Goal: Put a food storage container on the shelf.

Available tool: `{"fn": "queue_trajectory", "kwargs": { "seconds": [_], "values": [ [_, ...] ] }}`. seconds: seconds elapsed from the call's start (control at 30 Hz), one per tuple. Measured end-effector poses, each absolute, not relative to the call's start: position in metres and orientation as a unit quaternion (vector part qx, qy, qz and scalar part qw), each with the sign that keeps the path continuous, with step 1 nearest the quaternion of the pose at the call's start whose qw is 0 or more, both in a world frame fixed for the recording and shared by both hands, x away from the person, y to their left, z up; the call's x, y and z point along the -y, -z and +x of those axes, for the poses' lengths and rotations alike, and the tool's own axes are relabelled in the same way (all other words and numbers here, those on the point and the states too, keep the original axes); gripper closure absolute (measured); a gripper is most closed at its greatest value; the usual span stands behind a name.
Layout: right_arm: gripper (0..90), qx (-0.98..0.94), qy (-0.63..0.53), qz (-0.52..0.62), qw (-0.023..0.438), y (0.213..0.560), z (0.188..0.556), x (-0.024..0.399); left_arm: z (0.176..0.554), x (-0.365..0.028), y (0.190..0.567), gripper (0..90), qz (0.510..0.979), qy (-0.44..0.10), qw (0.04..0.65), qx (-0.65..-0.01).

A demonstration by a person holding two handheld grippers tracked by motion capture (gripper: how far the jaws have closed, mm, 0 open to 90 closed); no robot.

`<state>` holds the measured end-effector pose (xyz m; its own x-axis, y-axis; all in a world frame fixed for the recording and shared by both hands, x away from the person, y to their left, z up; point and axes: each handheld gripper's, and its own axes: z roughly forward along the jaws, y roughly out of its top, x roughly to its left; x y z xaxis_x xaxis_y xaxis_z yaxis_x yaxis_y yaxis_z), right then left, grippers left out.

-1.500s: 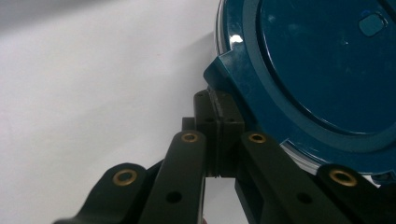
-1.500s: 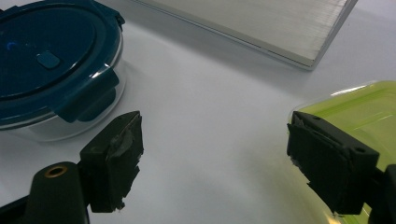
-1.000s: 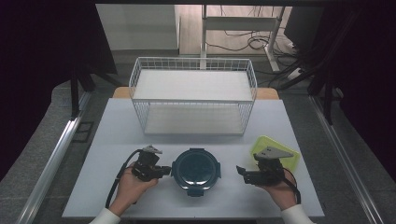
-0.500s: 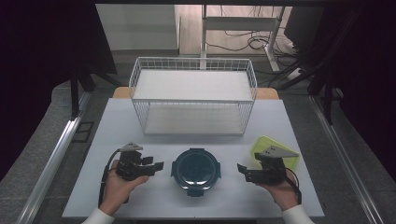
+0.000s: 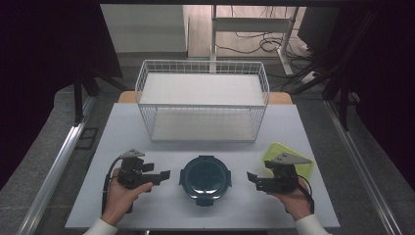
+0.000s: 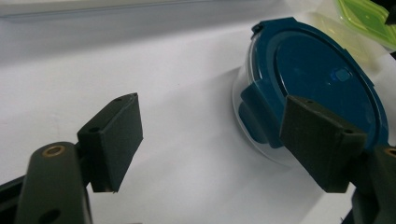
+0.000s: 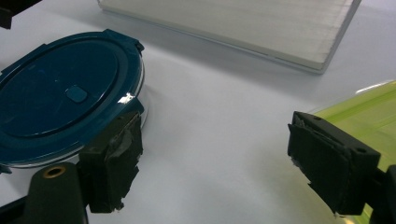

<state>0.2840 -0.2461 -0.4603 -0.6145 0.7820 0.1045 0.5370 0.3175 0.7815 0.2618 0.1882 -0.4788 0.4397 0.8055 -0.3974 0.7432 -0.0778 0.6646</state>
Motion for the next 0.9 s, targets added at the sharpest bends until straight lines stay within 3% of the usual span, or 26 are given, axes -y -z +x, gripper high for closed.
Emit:
{"fn": "queue_trajectory", "kwargs": {
  "seconds": [0.23, 0.5, 0.9],
  "values": [
    [18.9, -0.794, -0.422, 0.416, 0.135, 0.458, 0.282, 0.247, 0.263, -0.187, 0.478, 19.3, 0.73, -0.025, 0.436, -0.525],
    [18.6, -0.793, -0.437, 0.415, 0.089, 0.457, 0.279, 0.239, 0.262, -0.184, 0.477, 17.8, 0.72, -0.025, 0.447, -0.531],
    [14.8, -0.788, -0.443, 0.427, 0.014, 0.466, 0.282, 0.221, 0.276, -0.169, 0.487, 14.5, 0.722, 0.046, 0.456, -0.518]
  ]
}}
